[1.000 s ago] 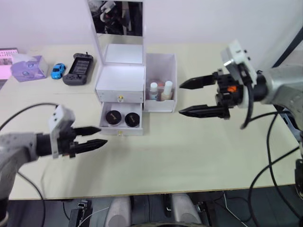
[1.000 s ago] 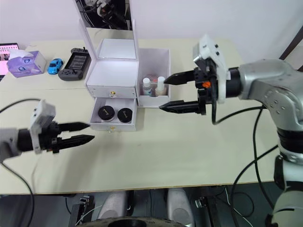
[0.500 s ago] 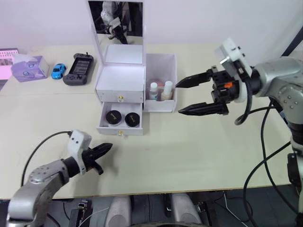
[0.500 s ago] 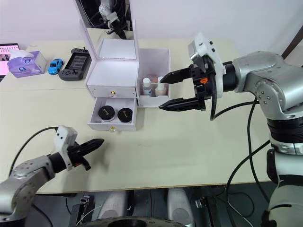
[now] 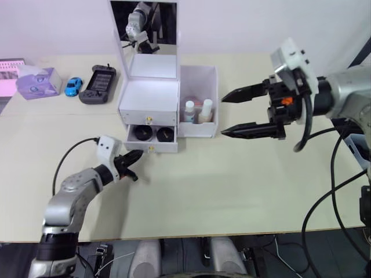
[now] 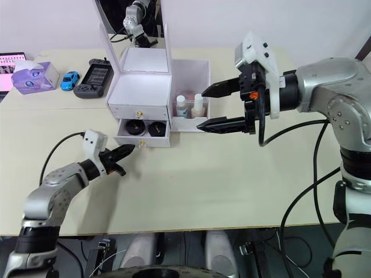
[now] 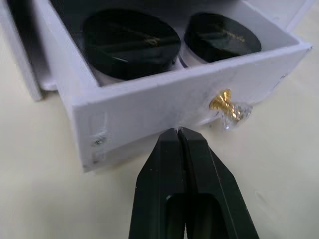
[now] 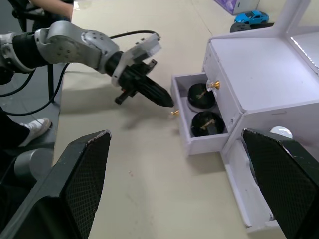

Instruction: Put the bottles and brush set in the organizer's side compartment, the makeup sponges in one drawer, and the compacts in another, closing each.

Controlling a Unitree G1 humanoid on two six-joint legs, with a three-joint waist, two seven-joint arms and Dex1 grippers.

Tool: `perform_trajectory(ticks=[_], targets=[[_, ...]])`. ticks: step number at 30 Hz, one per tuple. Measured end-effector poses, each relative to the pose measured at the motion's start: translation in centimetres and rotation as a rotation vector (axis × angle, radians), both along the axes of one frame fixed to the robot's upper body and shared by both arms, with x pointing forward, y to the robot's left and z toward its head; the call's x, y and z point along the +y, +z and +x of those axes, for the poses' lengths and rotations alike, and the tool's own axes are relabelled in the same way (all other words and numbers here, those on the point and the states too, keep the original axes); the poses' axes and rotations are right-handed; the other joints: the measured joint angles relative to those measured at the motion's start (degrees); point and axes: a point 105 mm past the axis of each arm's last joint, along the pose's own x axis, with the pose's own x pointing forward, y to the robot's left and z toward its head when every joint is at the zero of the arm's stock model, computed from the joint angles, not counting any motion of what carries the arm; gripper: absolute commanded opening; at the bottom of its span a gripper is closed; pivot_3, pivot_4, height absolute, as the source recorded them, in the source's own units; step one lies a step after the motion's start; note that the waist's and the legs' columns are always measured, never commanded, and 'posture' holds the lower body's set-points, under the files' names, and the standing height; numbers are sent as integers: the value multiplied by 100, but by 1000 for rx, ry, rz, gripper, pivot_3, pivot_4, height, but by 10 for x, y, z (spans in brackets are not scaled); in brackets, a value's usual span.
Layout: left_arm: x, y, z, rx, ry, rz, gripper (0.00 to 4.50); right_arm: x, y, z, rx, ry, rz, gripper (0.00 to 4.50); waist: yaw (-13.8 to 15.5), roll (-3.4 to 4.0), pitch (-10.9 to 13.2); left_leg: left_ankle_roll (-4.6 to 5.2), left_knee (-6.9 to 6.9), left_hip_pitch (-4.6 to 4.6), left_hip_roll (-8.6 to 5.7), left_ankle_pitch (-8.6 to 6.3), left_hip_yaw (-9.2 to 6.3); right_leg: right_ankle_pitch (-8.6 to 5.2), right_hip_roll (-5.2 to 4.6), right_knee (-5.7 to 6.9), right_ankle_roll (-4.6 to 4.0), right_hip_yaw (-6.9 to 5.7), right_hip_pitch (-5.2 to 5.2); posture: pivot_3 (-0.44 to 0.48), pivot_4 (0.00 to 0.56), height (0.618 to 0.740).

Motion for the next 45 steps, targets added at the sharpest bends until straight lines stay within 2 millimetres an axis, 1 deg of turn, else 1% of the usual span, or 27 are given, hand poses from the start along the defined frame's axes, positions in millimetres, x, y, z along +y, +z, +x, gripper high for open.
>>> perform_trajectory(ticks=[2, 5, 10, 15, 19, 26, 28, 30, 33, 34, 35, 36, 38, 40, 43, 45], targets=[[1, 0, 10, -7, 7, 13, 54, 1, -1, -1, 1, -10, -2, 4500, -9, 0, 0, 0, 1, -1, 0, 0, 2, 0, -1, -1, 0, 0, 0, 0, 150, 740], [2, 6, 21, -35, 14, 21, 54, -1, -1, -1, 7, -28, 5, 4500, -11, 0, 0, 0, 0, -2, 0, 0, 3, 1, -2, -3, 0, 1, 0, 0, 150, 740], [2, 9, 31, -56, 15, 29, 54, -2, 2, -2, -15, -45, 13, 4500, -5, 0, 0, 0, -5, -2, 0, 0, 1, 0, -1, -4, 1, 0, -1, 0, 150, 740], [-7, 15, 44, -73, 11, 16, 54, -2, 2, -2, -9, -54, 17, 4500, 3, -1, 0, 0, 2, -4, -1, 0, 1, 1, -2, -4, 1, 0, 2, 0, 150, 740], [-11, 14, 45, -93, -2, 49, 54, -1, 2, -2, -6, -57, 20, 4500, 13, 0, 0, 0, -2, -3, -1, 0, -2, 1, -1, -3, 2, -1, 1, 0, 150, 740], [-13, 14, 45, -95, -10, 54, 54, -3, 1, -1, -1, -74, 28, 4500, 16, -1, 0, 0, 0, -4, -1, 0, -1, 1, -2, -3, 2, 0, 2, 0, 150, 740], [-16, 16, 42, -89, -39, 38, 54, -8, -3, -1, 19, -94, 39, 4500, 17, -1, 0, 0, -1, -5, -1, 0, -1, 1, -2, -4, 2, 0, 1, 0, 150, 740], [-16, 24, 36, -94, -77, 32, 54, -18, -10, -1, 61, -138, 38, 4500, 14, -2, 1, 0, -4, -7, -1, 0, -1, 1, -2, -7, 3, 0, 1, 0, 150, 740], [-6, 35, 20, -96, -143, 33, 819, -39, -25, -1, 123, -229, 25, 4500, 6, -3, 1, 0, -10, -7, -1, 0, 0, -2, -3, -12, 6, 0, 0, 0, 150, 740], [3, 37, 13, -86, -164, 50, 1273, -46, -30, 0, 137, -263, 40, 4500, -4, -5, 1, 0, -11, -6, 0, 0, 1, -3, -3, -12, 6, 0, -1, 0, 150, 740], [16, 40, 6, -75, -180, 77, 1822, -57, -35, 3, 149, -315, 66, 4500, -20, -4, 2, 0, -12, -5, 0, 0, 3, -3, -3, -11, 6, 0, -3, 0, 150, 740], [27, 43, 3, -74, -173, 96, 2249, -66, -39, 5, 155, -360, 79, 4500, -29, -2, 2, 0, -12, -3, 1, 0, 5, -2, -3, -10, 5, 0, -4, 0, 150, 740], [50, 55, -1, -87, -154, 126, 3324, -93, -45, 9, 153, -478, 132, 4500, -13, -2, 2, 0, -9, -1, 1, 0, 4, -2, -3, -8, 5, 0, -3, 0, 150, 740], [74, 63, -3, -86, -113, 155, 4426, -121, -55, 8, 133, -575, 161, 4500, 21, -4, 1, 0, -7, 0, 1, 0, 2, -9, -3, -10, 15, -2, 2, 0, 150, 740], [111, 67, -2, -103, -11, 235, 4478, -168, -78, 9, 52, -745, 225, 4500, 22, -5, -1, 0, -5, 0, -1, -1, 11, -11, -10, -17, 18, 0, 6, 0, 150, 740], [127, 66, 2, -138, 38, 307, 4478, -190, -90, 10, -14, -833, 234, 4500, 2, 4, 1, -1, -3, 0, -3, -1, 17, -10, -13, -17, 18, 4, 4, 0, 150, 740]])
